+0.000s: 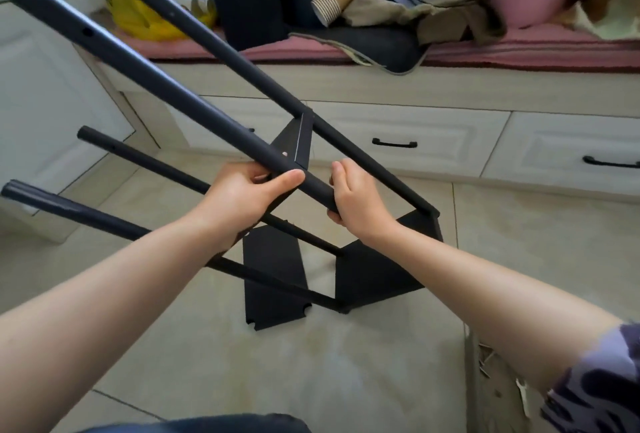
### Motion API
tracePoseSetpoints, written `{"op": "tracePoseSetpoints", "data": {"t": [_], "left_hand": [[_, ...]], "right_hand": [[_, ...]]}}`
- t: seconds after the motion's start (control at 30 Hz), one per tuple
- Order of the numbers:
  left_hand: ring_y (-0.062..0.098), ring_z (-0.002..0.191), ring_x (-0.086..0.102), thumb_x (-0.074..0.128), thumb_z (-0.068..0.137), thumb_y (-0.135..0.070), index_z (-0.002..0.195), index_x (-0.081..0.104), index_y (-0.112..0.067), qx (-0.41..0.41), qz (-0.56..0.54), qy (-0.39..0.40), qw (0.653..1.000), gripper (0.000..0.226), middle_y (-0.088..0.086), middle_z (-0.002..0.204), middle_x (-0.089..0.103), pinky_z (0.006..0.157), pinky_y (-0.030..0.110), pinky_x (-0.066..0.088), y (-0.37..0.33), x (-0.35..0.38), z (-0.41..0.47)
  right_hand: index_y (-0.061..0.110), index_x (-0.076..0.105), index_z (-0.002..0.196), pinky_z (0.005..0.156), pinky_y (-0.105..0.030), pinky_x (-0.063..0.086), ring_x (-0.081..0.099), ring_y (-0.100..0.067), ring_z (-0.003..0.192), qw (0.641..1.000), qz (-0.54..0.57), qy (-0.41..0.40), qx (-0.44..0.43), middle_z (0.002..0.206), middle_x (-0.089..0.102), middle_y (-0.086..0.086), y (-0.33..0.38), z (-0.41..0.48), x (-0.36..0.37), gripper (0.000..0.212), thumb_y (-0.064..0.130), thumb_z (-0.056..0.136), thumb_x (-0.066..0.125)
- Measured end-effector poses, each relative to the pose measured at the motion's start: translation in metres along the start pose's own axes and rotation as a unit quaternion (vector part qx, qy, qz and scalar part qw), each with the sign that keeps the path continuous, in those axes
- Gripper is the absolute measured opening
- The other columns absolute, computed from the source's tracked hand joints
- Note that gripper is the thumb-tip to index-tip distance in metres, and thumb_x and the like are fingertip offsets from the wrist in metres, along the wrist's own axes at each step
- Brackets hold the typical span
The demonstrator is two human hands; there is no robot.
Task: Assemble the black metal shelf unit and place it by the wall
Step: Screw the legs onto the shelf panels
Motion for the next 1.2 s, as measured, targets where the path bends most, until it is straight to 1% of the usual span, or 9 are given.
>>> {"op": "tracePoseSetpoints", "data": {"t": [0.23, 0.43, 0.5, 0.6, 0.67, 0.8, 0.93, 1.1, 1.2], "left_hand": [[0.01, 0.1, 0.069, 0.072, 0.088, -0.039, 0.111, 0.072, -0.024, -0.027, -0.085, -0.047, 0.995, 0.028, -0.008, 0.099, 0.076, 0.097, 0.031, 0.052, 0.046, -0.027, 0.004], [0.007, 0.097, 0.069, 0.071, 0.087, -0.041, 0.092, 0.07, -0.037, -0.055, -0.145, -0.068, 0.986, 0.007, -0.014, 0.087, 0.076, 0.092, 0.025, 0.051, 0.089, -0.024, 0.011], [0.009, 0.104, 0.068, 0.07, 0.088, -0.04, 0.106, 0.07, -0.033, -0.075, -0.169, -0.07, 0.98, 0.02, -0.012, 0.096, 0.076, 0.098, 0.028, 0.05, 0.109, -0.016, 0.009], [0.008, 0.107, 0.067, 0.07, 0.085, -0.042, 0.128, 0.067, -0.024, -0.108, -0.207, -0.071, 0.97, 0.046, -0.011, 0.104, 0.076, 0.097, 0.025, 0.05, 0.137, -0.001, -0.001], [0.006, 0.106, 0.068, 0.07, 0.076, -0.049, 0.13, 0.067, -0.023, -0.123, -0.231, -0.068, 0.963, 0.06, -0.011, 0.105, 0.077, 0.098, 0.025, 0.051, 0.156, 0.009, -0.008], [0.005, 0.112, 0.067, 0.072, 0.062, -0.057, 0.133, 0.066, -0.021, -0.139, -0.272, -0.081, 0.949, 0.079, -0.01, 0.111, 0.076, 0.109, 0.034, 0.047, 0.183, 0.021, -0.022], [0.0, 0.116, 0.064, 0.072, 0.06, -0.061, 0.133, 0.064, -0.028, -0.135, -0.29, -0.076, 0.944, 0.081, -0.013, 0.116, 0.074, 0.11, 0.031, 0.045, 0.195, 0.028, -0.026], [-0.004, 0.105, 0.067, 0.068, 0.07, -0.047, 0.133, 0.062, -0.032, -0.129, -0.302, -0.083, 0.941, 0.065, -0.018, 0.104, 0.076, 0.095, 0.012, 0.049, 0.206, 0.031, -0.034], [-0.004, 0.107, 0.066, 0.068, 0.068, -0.049, 0.135, 0.06, -0.032, -0.135, -0.305, -0.091, 0.938, 0.07, -0.016, 0.109, 0.075, 0.097, 0.015, 0.05, 0.21, 0.033, -0.042]], "right_hand": [[0.017, 0.044, 0.089, 0.044, -0.016, 0.043, 0.057, -0.018, 0.062, 0.998, -0.038, 0.052, -0.011, 0.081, 0.05, -0.009, 0.01, 0.012, 0.036, 0.026, 0.031, 0.108, 0.031], [0.008, 0.044, 0.096, 0.043, -0.024, 0.043, 0.053, -0.008, 0.043, 0.99, -0.103, 0.088, -0.027, 0.072, 0.055, -0.015, 0.006, 0.025, 0.053, 0.032, 0.032, 0.108, 0.028], [0.012, 0.045, 0.094, 0.045, -0.023, 0.044, 0.053, -0.007, 0.045, 0.985, -0.136, 0.107, -0.025, 0.075, 0.056, -0.014, -0.001, 0.025, 0.06, 0.03, 0.034, 0.108, 0.028], [0.023, 0.046, 0.09, 0.062, -0.044, 0.054, 0.061, -0.02, 0.063, 0.97, -0.211, 0.119, -0.036, 0.076, 0.059, -0.006, -0.017, 0.022, 0.07, 0.03, 0.039, 0.107, 0.027], [0.021, 0.048, 0.091, 0.072, -0.053, 0.051, 0.059, -0.023, 0.069, 0.958, -0.259, 0.114, -0.045, 0.072, 0.058, -0.002, -0.026, 0.018, 0.076, 0.032, 0.039, 0.107, 0.026], [0.018, 0.048, 0.096, 0.076, -0.052, 0.047, 0.057, -0.028, 0.071, 0.937, -0.325, 0.112, -0.057, 0.069, 0.059, -0.001, -0.038, 0.008, 0.09, 0.035, 0.039, 0.107, 0.022], [0.021, 0.045, 0.095, 0.075, -0.049, 0.047, 0.059, -0.027, 0.067, 0.934, -0.336, 0.113, -0.055, 0.062, 0.062, -0.001, -0.047, 0.001, 0.096, 0.034, 0.041, 0.106, 0.019], [0.024, 0.042, 0.094, 0.073, -0.047, 0.047, 0.059, -0.028, 0.066, 0.93, -0.345, 0.102, -0.071, 0.061, 0.063, -0.001, -0.05, -0.008, 0.101, 0.038, 0.047, 0.098, 0.012], [0.025, 0.042, 0.094, 0.072, -0.046, 0.047, 0.059, -0.027, 0.065, 0.931, -0.343, 0.097, -0.074, 0.061, 0.064, -0.001, -0.053, -0.013, 0.1, 0.038, 0.048, 0.097, 0.012]]}}
Point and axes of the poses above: each hand's wrist, its own z-axis towards the middle knuckle, its own x-axis out of the palm, y = z × x, the point moved 9 cm from there along z, towards the middle knuckle
